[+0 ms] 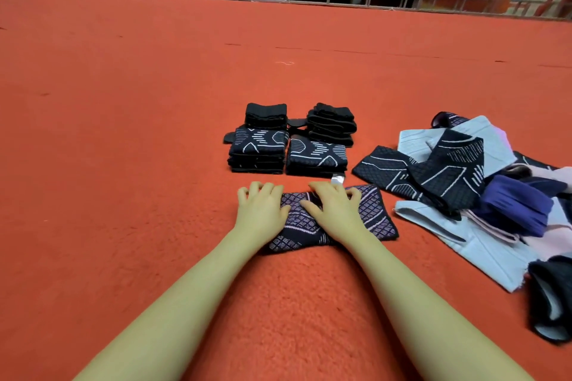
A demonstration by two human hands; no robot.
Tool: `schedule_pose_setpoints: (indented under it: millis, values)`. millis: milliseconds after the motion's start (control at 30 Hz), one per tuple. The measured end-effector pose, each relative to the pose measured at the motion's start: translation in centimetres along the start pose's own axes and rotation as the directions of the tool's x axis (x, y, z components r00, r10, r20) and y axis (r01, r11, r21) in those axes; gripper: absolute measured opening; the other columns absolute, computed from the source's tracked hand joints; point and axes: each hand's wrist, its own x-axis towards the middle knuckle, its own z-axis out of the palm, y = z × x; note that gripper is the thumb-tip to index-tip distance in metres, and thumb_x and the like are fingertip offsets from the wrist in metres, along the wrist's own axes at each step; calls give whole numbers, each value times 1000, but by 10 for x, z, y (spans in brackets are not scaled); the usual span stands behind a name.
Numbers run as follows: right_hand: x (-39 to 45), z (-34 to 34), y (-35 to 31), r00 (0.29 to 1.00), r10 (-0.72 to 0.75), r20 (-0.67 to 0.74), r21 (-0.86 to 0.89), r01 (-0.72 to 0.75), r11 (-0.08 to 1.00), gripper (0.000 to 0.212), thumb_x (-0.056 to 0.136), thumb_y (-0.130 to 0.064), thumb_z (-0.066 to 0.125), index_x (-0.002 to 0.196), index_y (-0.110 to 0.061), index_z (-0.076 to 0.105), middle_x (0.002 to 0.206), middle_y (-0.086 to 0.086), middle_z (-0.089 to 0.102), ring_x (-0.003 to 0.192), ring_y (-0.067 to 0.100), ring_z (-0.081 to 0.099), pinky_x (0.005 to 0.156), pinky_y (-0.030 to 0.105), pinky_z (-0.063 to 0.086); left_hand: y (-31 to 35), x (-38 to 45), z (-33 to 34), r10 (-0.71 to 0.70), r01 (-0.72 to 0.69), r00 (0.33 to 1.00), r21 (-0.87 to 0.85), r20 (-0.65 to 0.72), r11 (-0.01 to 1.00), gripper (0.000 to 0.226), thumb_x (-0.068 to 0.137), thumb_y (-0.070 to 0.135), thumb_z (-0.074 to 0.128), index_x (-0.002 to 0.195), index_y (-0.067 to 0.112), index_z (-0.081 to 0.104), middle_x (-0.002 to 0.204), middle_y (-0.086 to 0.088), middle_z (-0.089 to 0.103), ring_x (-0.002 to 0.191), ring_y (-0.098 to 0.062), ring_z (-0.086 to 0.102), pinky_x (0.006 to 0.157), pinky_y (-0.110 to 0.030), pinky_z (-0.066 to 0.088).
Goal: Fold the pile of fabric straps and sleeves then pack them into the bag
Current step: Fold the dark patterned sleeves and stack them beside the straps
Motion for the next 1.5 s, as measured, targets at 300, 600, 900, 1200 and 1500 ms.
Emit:
schedule_pose_setpoints:
  millis: [300,600,900,1200,1500]
  values:
    - [-9,9,4,996,-50,-70,-88,44,995,37,95,-47,39,116,-22,55,116,-2,49,112,26,40,97,38,11,-5,-5,8,-46,6,985,-229,-167,973,30,98,41,44,115,20,58,111,5,53,111,-22,40,90,-33,16]
    - [-15,10,4,963,-32,-269,51,47,998,37,96,-41,22,95,-24,55,103,-10,55,112,12,35,96,37,13,-11,-16,-7,81,-293,918,-526,-389,798,23,86,38,46,90,23,63,86,16,59,88,0,50,86,-24,21]
    - [-14,10,3,983,6,-181,23,-2,1000,34,99,-40,24,98,-25,54,101,-12,52,113,16,39,94,38,11,-16,-24,-5,1,-261,913,-582,-409,771,7,78,44,57,81,37,57,79,20,57,88,3,47,89,-16,17]
    - [-12,10,1,991,34,-129,-18,-36,999,24,103,-34,34,101,-22,55,104,-8,53,113,18,38,97,41,12,-21,-25,0,90,-283,930,-539,-356,794,18,81,48,52,83,34,64,81,21,58,102,-2,45,92,-18,13]
    - [-11,13,3,987,12,-163,-18,-15,1000,23,103,-34,37,99,-23,57,101,-8,54,109,19,40,94,39,13,-28,-11,-5,-66,-139,948,-590,-312,795,24,79,15,74,74,27,55,77,18,56,88,-11,50,76,-28,18]
